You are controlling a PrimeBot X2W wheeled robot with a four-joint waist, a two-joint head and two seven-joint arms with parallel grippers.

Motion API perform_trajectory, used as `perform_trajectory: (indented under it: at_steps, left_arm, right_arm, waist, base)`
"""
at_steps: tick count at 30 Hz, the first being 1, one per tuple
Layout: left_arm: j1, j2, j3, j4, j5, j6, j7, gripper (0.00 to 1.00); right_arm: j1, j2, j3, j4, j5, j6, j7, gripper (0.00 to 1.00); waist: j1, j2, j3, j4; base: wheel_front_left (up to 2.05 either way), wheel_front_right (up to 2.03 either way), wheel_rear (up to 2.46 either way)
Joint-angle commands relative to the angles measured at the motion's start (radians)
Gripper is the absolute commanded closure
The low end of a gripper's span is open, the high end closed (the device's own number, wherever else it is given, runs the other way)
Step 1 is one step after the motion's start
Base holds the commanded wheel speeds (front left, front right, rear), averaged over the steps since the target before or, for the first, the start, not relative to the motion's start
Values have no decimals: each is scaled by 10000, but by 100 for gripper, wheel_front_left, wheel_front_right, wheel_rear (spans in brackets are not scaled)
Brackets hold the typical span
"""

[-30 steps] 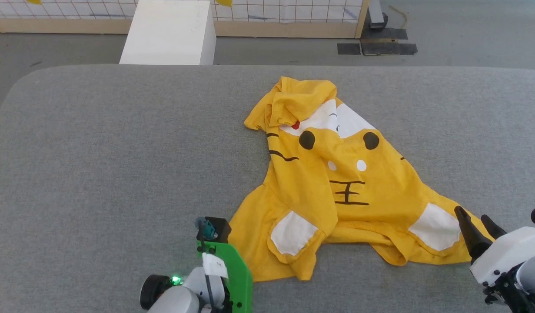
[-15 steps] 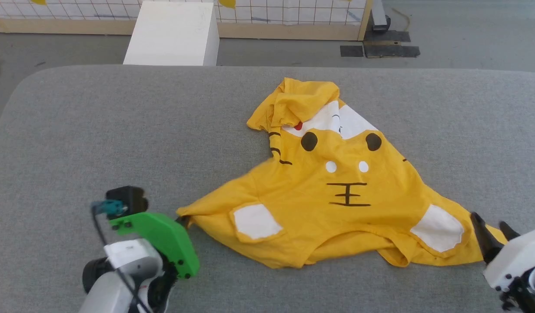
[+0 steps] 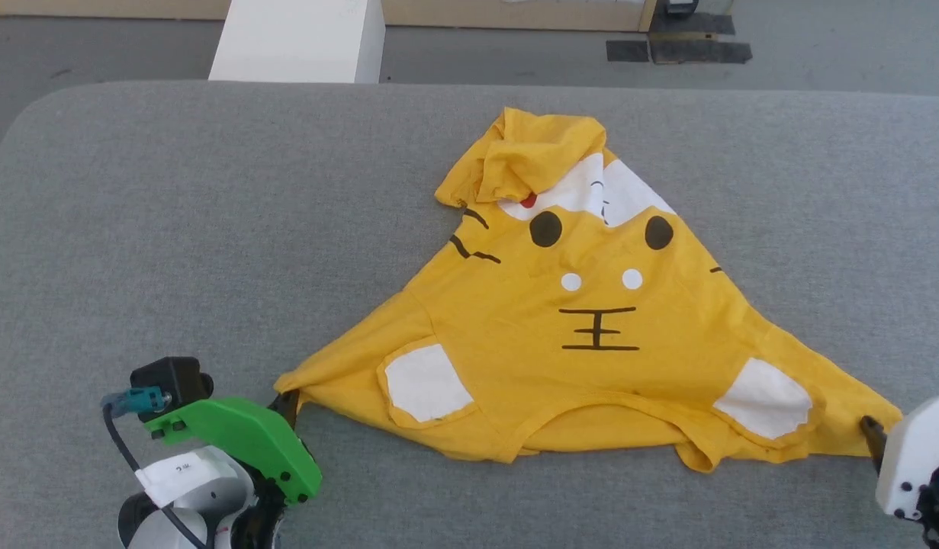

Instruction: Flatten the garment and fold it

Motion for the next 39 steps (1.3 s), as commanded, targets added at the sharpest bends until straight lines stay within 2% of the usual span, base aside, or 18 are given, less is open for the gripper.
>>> perform_trajectory:
  at_steps: [1, 8, 9, 10, 11, 19, 23, 27, 33, 39]
  left_arm:
    - [-20, -18, -29, -14, -79, -48, -37, 100]
    - [-151, -39, -156, 87, -69, -116, -47, 100]
    - [-148, -44, -164, 91, -71, -122, -59, 100]
    - [-150, -60, -170, 70, -85, -153, -102, 100]
    - [-153, -91, -167, 55, -116, -181, -144, 100]
    - [-91, -366, 109, -104, -537, -409, -624, 100]
    - [-96, -556, 387, -370, -888, -619, -986, 100]
    - [-468, -638, 725, -727, -1287, -1014, -1328, 100]
    - [-1955, -487, 1487, -1376, -1600, -1479, -1943, 100]
    - [-4067, 43, 1919, -1241, -1742, -1781, -1870, 100]
  right_arm:
    - [-125, -125, 107, 136, -148, -13, 105, 0]
    - [-77, -140, 510, 887, -44, -13, 696, 0]
    - [-74, -116, 487, 929, 27, -13, 771, 25]
    - [-70, -116, 497, 928, 73, -13, 802, 82]
    - [-80, -119, 483, 902, 125, -13, 792, 100]
    - [-328, -64, 322, -68, 1339, -13, 513, 100]
    - [-689, 179, 185, -793, 2615, -13, 554, 100]
    - [-1313, 343, 76, -1478, 3840, -13, 460, 100]
    - [-2991, 454, -65, -2075, 5401, -13, -367, 100]
    - [-5065, 474, 9, -2012, 6013, -13, -1078, 100]
  waist:
    - [0, 0, 137, 129]
    - [0, 0, 222, 322]
    - [0, 0, 210, 333]
    - [0, 0, 193, 344]
    - [0, 0, 166, 353]
    - [0, 0, -374, 233]
    - [0, 0, -649, 148]
    - [0, 0, -836, 110]
    - [0, 0, -1095, 118]
    - [0, 0, -1352, 115]
  base:
    - [0, 0, 0]
    - [0, 0, 0]
    - [0, 0, 0]
    - [0, 0, 0]
    - [0, 0, 0]
    - [0, 0, 0]
    - [0, 0, 0]
    - [0, 0, 0]
    - [0, 0, 0]
    - [0, 0, 0]
